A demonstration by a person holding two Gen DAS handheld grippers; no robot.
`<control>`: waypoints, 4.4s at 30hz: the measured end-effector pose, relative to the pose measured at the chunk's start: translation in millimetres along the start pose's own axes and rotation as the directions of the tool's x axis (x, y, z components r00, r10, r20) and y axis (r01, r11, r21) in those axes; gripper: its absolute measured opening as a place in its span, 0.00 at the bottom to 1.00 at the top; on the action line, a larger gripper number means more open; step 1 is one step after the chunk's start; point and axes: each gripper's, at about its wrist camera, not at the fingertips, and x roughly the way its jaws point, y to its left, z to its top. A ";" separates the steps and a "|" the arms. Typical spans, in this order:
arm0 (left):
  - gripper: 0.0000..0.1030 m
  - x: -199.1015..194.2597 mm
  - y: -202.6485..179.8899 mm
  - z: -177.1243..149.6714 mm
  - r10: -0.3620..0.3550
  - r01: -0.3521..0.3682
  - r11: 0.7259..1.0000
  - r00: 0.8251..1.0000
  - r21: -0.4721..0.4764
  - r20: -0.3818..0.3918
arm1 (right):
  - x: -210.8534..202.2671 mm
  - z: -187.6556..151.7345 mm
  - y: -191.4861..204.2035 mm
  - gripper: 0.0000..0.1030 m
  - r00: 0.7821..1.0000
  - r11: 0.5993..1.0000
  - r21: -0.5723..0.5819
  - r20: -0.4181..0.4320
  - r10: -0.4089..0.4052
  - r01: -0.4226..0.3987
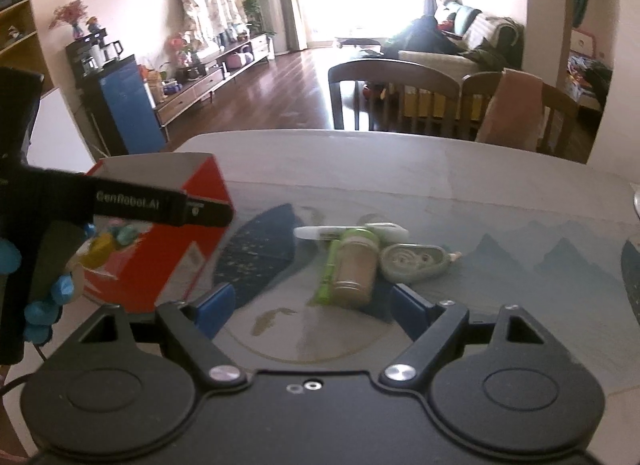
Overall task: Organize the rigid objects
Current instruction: 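Withdraw both tools from the box back over the table, then reach the left tool toward the green marker while the right tool reaches the wooden jar, then grasp the white-and-green marker with the left tool while the right tool grasps the wooden jar, then carry the marker and wooden jar into the cardboard box and open both tools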
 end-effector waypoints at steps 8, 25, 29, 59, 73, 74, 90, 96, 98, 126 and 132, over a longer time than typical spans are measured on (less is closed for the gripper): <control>0.84 44.1 -12.9 12.6 0.032 -0.032 0.999 0.999 0.000 -0.028 | 20.2 0.9 -26.5 0.82 1.000 0.999 0.036 -0.006 -0.024 0.024; 0.85 121.0 -23.2 34.7 0.064 -0.055 0.996 0.989 0.068 -0.133 | 99.6 12.7 -27.9 0.76 0.992 0.996 0.024 -0.096 -0.084 0.086; 0.85 132.8 -20.0 33.7 0.048 -0.044 0.999 0.986 0.032 -0.160 | 115.2 12.6 -30.6 0.68 0.989 0.995 0.037 -0.125 -0.083 0.088; 0.82 197.7 -31.8 36.2 0.109 -0.054 0.969 0.970 0.243 -0.218 | 141.4 9.1 -40.7 0.43 0.986 0.997 0.060 -0.165 -0.034 0.045; 0.29 208.2 -55.2 36.5 0.028 0.055 0.921 0.978 0.387 -0.205 | 128.2 -5.1 -47.8 0.42 0.986 0.995 0.101 -0.167 0.016 0.000; 0.24 207.6 -57.6 35.0 0.025 0.059 0.916 0.979 0.397 -0.203 | 127.5 -5.9 -49.4 0.42 0.986 0.994 0.106 -0.167 0.015 0.003; 0.16 160.4 -43.2 25.5 -0.018 0.055 0.982 0.980 0.180 -0.198 | 89.0 -17.0 -55.2 0.41 0.988 0.979 0.200 -0.154 0.011 0.020; 0.16 129.3 -38.0 13.4 -0.052 0.076 0.992 0.977 0.105 -0.208 | 70.2 -22.2 -56.0 0.41 0.989 0.968 0.252 -0.142 0.027 0.010; 0.16 118.8 -36.5 8.5 -0.062 0.081 0.993 0.975 0.080 -0.211 | 64.1 -24.0 -55.4 0.41 0.990 0.967 0.255 -0.138 0.031 0.005; 0.16 -1.7 -1.9 12.5 -0.110 0.108 0.994 0.992 -0.035 -0.061 | 10.1 2.7 2.8 0.41 0.999 0.981 0.192 -0.029 0.036 -0.030; 0.16 -29.5 16.6 22.7 -0.108 0.107 0.993 0.994 -0.045 -0.015 | 12.9 22.0 33.9 0.41 0.998 0.988 0.141 -0.004 0.055 -0.054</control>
